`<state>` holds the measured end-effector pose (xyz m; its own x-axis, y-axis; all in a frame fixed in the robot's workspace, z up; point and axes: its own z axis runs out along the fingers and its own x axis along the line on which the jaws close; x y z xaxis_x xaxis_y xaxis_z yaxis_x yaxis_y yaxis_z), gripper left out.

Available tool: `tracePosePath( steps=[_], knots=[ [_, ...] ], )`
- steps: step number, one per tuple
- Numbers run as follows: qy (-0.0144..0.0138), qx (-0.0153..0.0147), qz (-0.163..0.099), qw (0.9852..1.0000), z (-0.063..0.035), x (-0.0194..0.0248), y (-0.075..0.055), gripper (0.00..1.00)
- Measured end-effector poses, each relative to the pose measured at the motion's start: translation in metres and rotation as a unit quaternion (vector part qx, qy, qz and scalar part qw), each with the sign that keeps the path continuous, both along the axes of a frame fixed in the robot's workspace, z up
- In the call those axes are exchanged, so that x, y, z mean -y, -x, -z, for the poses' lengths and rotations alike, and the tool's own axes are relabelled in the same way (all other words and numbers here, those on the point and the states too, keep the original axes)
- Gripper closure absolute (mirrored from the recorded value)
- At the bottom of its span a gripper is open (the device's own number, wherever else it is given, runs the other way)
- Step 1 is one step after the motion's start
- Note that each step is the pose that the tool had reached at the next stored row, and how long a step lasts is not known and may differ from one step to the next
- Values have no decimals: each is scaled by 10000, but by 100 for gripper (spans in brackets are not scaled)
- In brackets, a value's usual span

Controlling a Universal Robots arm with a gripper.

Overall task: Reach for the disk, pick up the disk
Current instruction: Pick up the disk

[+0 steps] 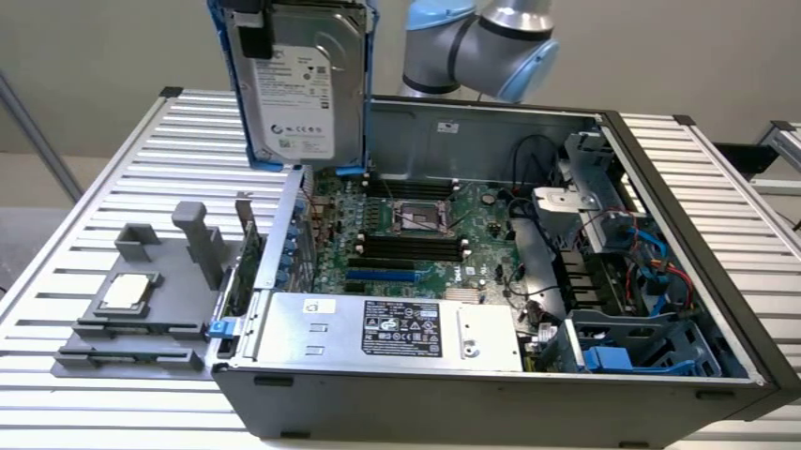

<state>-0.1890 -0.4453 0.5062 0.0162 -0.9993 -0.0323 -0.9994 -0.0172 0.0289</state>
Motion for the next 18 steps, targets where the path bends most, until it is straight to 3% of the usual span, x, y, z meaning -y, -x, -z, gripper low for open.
tracePosePath(
  steps=[18],
  knots=[
    [-10,-1,1,10000,-12,231,-817,67]
  ],
)
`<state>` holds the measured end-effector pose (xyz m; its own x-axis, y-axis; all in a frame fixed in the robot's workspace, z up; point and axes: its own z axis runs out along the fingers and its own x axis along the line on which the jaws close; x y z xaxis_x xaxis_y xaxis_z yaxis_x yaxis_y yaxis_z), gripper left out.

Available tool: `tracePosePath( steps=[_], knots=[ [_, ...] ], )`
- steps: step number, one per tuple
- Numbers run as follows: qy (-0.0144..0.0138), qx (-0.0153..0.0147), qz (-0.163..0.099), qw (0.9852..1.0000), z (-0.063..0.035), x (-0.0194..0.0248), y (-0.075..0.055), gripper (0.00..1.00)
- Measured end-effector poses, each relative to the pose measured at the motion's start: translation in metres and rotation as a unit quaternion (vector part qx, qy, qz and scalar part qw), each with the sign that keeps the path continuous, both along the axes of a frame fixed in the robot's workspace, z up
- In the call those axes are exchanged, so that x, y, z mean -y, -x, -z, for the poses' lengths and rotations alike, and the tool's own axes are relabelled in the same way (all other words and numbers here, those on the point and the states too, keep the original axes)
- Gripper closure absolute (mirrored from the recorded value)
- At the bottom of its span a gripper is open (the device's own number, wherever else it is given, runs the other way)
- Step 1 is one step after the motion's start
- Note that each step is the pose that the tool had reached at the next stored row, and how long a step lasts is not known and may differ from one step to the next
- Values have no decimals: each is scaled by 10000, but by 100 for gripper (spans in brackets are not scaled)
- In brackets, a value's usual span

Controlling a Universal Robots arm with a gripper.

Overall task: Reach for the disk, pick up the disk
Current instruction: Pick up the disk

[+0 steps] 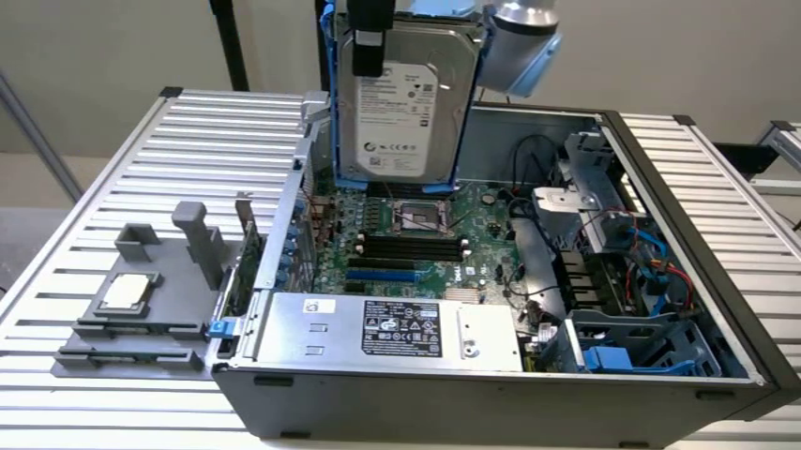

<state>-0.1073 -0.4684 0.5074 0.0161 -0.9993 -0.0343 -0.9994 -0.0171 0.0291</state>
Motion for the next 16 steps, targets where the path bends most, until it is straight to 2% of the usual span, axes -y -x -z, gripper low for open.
tracePosePath(
  steps=[16],
  knots=[
    [0,0,0,10000,0,242,-729,67]
  ],
)
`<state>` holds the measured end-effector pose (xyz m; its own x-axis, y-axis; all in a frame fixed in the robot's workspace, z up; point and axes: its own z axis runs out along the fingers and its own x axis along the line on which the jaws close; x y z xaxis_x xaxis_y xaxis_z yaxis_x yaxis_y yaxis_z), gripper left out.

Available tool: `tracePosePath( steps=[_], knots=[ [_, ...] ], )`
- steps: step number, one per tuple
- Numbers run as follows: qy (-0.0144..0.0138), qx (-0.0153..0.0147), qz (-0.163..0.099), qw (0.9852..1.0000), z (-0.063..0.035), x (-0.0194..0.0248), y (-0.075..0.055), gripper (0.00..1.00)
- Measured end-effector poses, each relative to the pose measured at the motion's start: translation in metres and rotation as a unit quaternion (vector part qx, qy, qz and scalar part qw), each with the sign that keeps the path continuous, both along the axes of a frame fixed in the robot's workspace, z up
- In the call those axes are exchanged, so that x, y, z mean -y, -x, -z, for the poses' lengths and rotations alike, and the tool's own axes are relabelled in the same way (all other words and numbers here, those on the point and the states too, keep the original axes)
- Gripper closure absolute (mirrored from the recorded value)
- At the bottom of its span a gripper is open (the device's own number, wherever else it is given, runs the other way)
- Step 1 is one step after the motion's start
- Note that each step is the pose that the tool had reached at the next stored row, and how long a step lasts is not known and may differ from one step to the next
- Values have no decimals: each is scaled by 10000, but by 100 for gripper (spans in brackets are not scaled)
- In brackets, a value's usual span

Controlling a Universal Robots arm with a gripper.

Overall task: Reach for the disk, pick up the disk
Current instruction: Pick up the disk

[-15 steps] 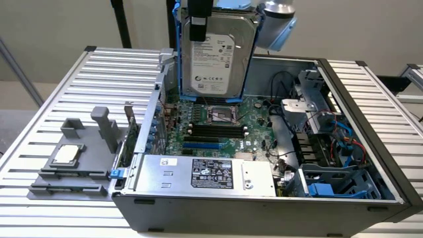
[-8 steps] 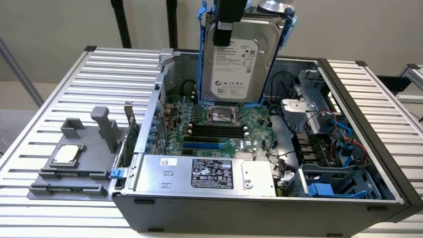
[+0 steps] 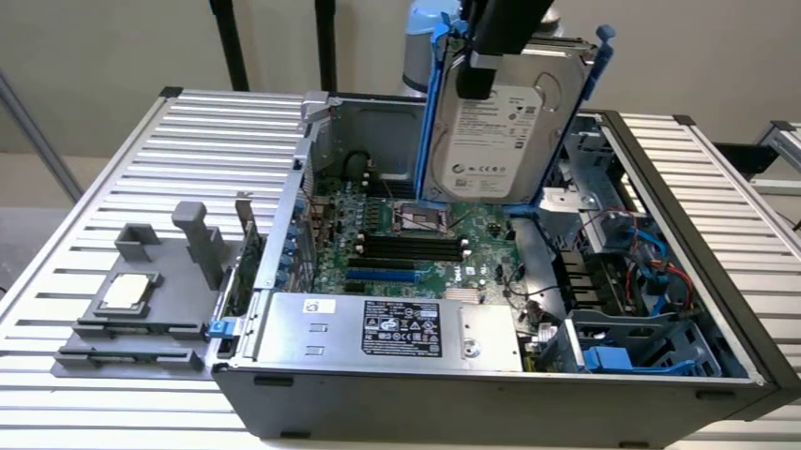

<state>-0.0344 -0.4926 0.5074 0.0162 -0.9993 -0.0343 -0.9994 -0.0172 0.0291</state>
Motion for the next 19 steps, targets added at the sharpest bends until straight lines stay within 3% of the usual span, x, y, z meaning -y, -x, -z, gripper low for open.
tracePosePath(
  steps=[4,19],
  knots=[
    [0,0,0,10000,0,88,-147,67],
    [0,0,0,10000,0,508,-525,67]
  ],
)
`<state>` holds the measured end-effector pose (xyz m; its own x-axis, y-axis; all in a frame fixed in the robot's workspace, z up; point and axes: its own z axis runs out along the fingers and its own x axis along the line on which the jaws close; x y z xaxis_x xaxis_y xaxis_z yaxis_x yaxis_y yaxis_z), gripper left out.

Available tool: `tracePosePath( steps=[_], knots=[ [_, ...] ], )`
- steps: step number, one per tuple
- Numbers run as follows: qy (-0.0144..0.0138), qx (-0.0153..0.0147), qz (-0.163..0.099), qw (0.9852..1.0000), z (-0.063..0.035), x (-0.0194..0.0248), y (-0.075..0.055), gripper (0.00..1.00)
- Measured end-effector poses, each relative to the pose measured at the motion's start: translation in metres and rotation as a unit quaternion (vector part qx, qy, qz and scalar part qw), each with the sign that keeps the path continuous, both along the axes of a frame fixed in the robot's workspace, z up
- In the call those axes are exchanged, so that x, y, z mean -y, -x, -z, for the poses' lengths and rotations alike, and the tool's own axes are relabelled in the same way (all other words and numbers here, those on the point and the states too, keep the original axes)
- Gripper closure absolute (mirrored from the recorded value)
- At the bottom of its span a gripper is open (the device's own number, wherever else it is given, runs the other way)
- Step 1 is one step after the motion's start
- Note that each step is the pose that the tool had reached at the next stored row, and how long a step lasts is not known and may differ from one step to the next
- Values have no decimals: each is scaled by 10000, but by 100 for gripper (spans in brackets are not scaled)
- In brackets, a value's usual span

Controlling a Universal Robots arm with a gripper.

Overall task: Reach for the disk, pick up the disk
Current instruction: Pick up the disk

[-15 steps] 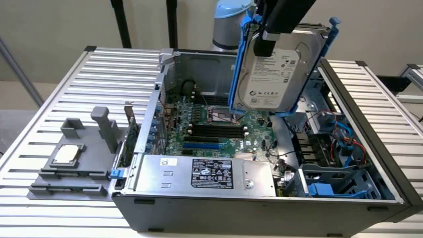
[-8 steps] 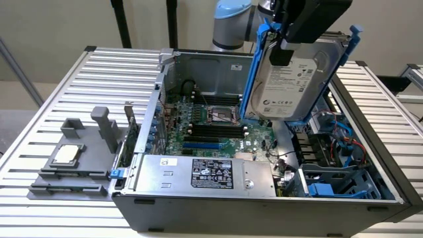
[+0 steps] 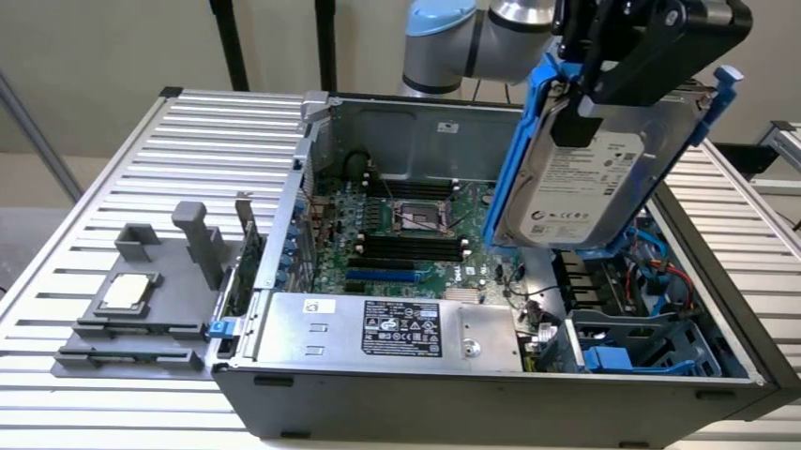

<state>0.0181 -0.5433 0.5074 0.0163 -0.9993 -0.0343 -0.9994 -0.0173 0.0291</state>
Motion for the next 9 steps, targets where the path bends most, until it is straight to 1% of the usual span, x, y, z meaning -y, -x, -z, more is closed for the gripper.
tracePosePath(
  steps=[3,5,9],
  knots=[
    [-1,0,1,10000,1,83,-84,67],
    [0,0,0,10000,0,130,-156,67],
    [0,0,0,10000,1,196,-334,67]
  ],
)
